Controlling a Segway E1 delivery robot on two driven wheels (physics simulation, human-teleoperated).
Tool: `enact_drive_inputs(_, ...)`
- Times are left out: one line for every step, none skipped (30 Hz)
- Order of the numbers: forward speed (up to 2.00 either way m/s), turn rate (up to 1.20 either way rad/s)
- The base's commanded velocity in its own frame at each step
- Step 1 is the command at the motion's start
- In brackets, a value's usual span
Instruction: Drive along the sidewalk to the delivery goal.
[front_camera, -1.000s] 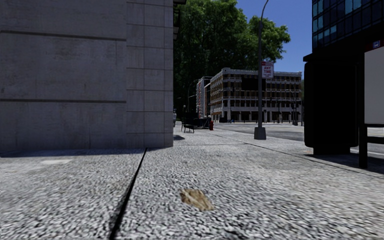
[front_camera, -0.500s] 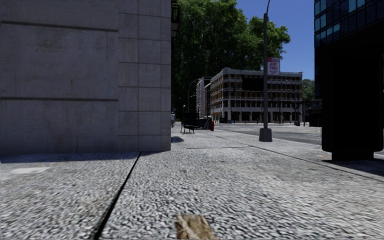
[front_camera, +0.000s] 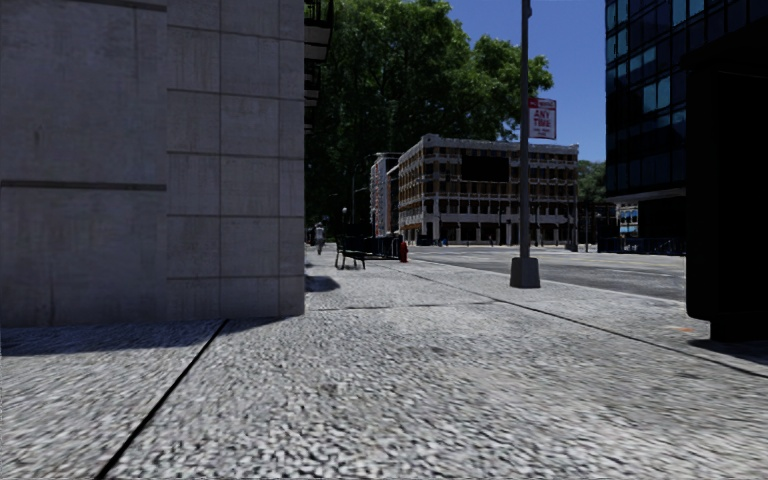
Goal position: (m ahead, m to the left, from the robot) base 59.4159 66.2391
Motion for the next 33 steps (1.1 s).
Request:
enact_drive_inputs(2.0, 0.0)
enact_drive_inputs(2.0, 0.0)
enact_drive_inputs(2.0, 0.0)
enact_drive_inputs(2.0, 0.0)
enact_drive_inputs(2.0, 0.0)
enact_drive_inputs(2.0, 0.0)
enact_drive_inputs(2.0, 0.0)
enact_drive_inputs(2.0, 0.0)
enact_drive_inputs(2.0, 0.0)
enact_drive_inputs(2.0, 0.0)
enact_drive_inputs(2.0, 0.0)
enact_drive_inputs(2.0, 0.0)
enact_drive_inputs(2.0, 0.0)
enact_drive_inputs(2.0, 0.0)
enact_drive_inputs(2.0, 0.0)
enact_drive_inputs(2.0, 0.0)
enact_drive_inputs(2.0, 0.0)
enact_drive_inputs(2.0, 0.0)
enact_drive_inputs(2.0, 0.0)
enact_drive_inputs(2.0, 0.0)
enact_drive_inputs(2.0, 0.0)
enact_drive_inputs(2.0, 0.0)
enact_drive_inputs(2.0, 0.0)
enact_drive_inputs(2.0, 0.0)
enact_drive_inputs(2.0, 0.0)
enact_drive_inputs(2.0, 0.0)
enact_drive_inputs(2.0, 0.0)
enact_drive_inputs(2.0, 0.0)
enact_drive_inputs(2.0, 0.0)
enact_drive_inputs(2.0, 0.0)
enact_drive_inputs(2.0, 0.0)
enact_drive_inputs(2.0, 0.0)
enact_drive_inputs(2.0, 0.0)
